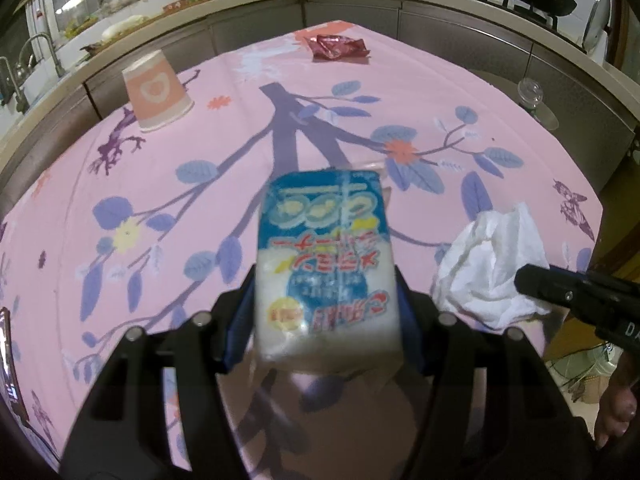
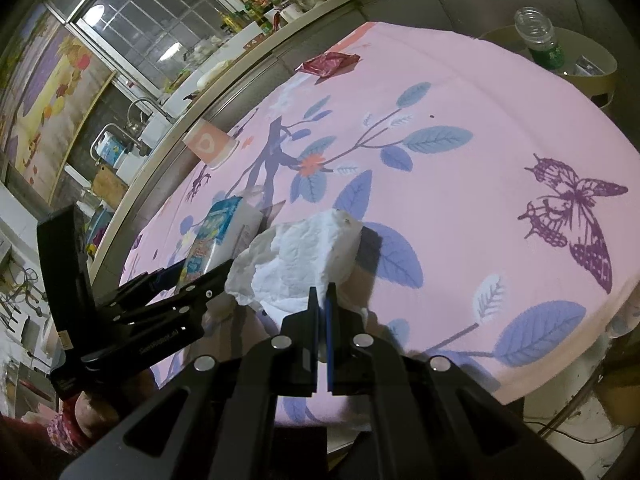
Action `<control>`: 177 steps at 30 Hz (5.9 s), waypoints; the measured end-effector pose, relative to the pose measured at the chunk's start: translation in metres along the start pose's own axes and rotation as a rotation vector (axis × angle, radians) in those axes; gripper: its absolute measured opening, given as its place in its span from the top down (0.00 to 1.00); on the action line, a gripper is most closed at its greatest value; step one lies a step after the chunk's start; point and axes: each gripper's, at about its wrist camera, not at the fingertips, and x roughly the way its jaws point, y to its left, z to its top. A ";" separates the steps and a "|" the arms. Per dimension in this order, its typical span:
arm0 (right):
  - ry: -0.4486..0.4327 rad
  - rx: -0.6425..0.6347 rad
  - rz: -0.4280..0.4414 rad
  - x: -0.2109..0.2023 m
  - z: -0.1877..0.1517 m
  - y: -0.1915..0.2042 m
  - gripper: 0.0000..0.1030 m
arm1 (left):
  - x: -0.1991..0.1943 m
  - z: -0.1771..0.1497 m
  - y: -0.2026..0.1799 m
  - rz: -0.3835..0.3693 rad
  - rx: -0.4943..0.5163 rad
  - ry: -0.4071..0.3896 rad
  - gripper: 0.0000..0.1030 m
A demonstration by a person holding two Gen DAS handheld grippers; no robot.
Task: Collect trash
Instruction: 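Lift the tissue pack and crumpled tissue and carry them toward the bin, then open both tools over the beige bin to drop the tissues, then move both open tools back over the table toward the paper cup, then grasp the pink paper cup with the left tool while the right tool grasps the red wrapper, then carry the paper cup and red wrapper over the beige bin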
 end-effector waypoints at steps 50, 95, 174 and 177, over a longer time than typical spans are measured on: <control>-0.464 0.313 -0.194 -0.098 0.183 -0.215 1.00 | 0.118 0.269 -0.182 -0.471 0.193 -0.005 0.43; -0.212 0.142 -0.031 -0.008 0.098 -0.043 0.45 | 0.044 0.100 0.023 0.064 -0.092 -0.042 0.26; -0.066 -0.319 -0.135 0.132 0.200 0.034 0.98 | 0.063 0.158 0.189 -0.031 -0.333 -0.244 0.42; -0.066 -0.283 -0.075 0.107 0.175 0.033 0.98 | 0.045 0.147 0.178 -0.109 -0.336 -0.257 0.42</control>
